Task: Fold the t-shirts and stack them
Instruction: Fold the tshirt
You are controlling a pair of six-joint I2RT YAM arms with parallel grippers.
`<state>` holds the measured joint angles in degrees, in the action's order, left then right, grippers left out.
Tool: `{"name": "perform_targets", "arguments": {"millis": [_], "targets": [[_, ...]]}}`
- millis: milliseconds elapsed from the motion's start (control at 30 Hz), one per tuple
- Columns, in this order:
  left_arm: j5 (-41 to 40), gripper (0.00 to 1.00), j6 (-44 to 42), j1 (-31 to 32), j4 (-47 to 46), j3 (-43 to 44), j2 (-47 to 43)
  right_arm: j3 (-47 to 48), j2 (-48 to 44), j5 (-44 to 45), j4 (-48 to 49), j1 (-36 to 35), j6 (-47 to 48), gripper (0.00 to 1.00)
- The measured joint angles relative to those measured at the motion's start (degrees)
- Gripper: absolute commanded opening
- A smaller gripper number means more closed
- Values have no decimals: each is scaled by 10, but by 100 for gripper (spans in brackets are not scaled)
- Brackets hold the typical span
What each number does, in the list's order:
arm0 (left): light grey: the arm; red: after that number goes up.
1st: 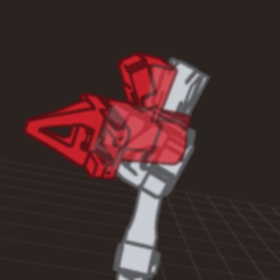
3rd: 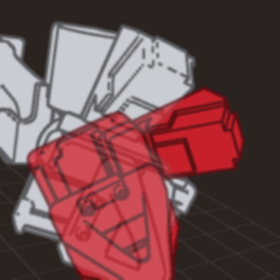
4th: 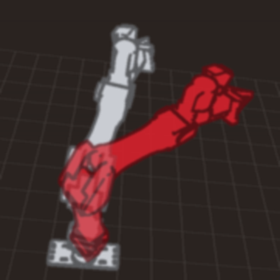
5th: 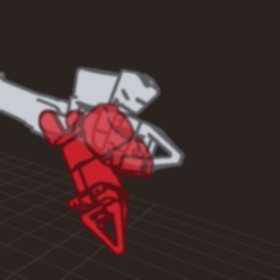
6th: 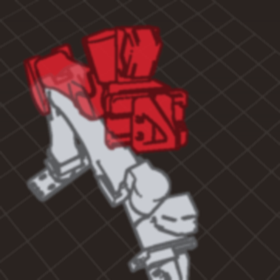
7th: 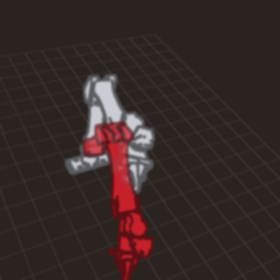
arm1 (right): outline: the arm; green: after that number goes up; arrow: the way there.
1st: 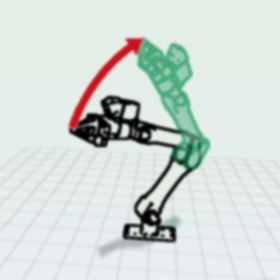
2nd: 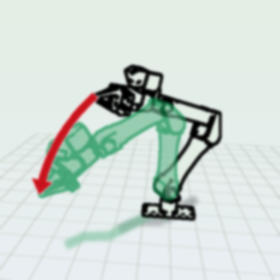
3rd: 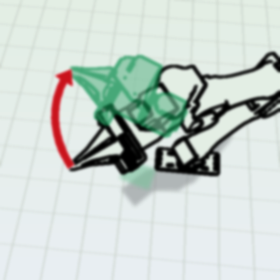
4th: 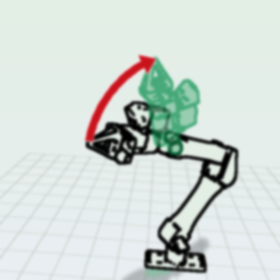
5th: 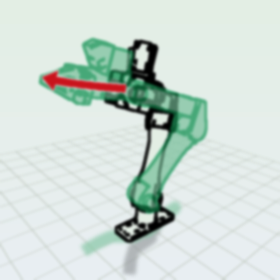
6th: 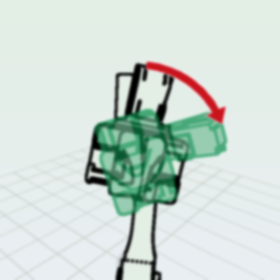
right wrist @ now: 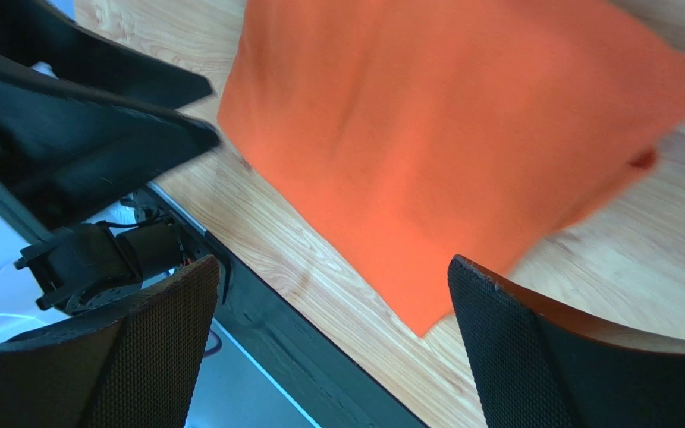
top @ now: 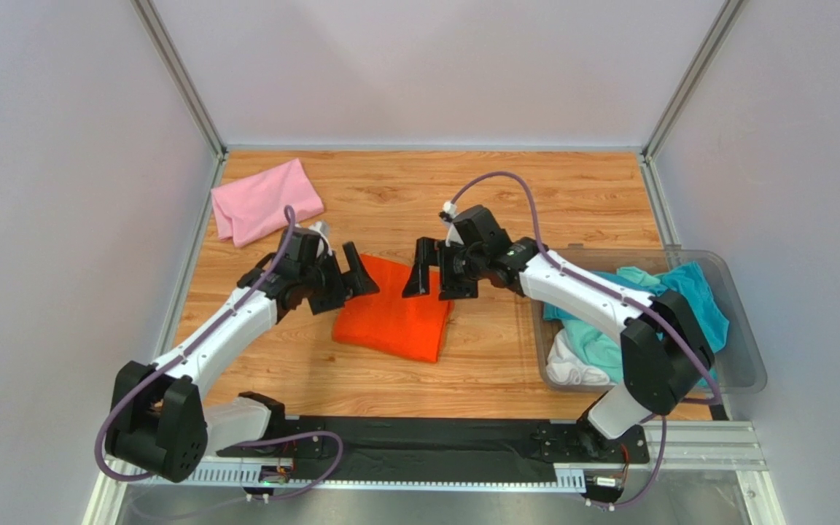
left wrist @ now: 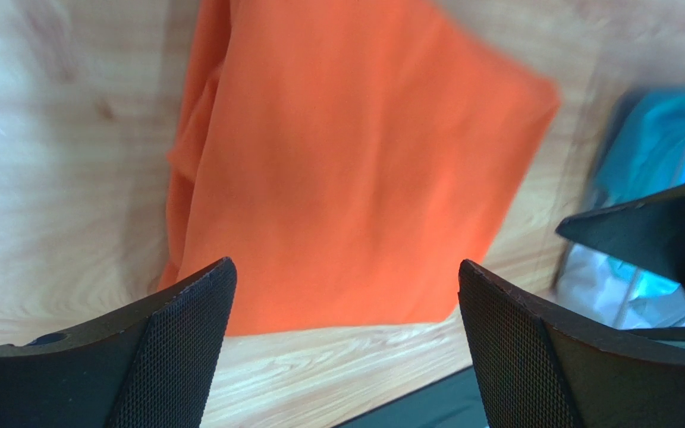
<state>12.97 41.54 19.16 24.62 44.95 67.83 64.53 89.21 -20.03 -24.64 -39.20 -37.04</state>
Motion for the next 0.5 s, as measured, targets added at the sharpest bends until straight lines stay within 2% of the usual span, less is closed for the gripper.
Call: {"name": "perform_targets", "arguments": {"millis": [133, 300, 500], "targets": [[28, 100, 9, 3, -23, -65, 17, 5, 58, -9, 30, -16, -8, 100], [43, 100, 8, 3, -56, -76, 52, 30, 141, 1, 31, -14, -10, 100], [56, 100, 8, 3, -89, -113, 64, 54, 185, 10, 21, -9, -9, 100]]}}
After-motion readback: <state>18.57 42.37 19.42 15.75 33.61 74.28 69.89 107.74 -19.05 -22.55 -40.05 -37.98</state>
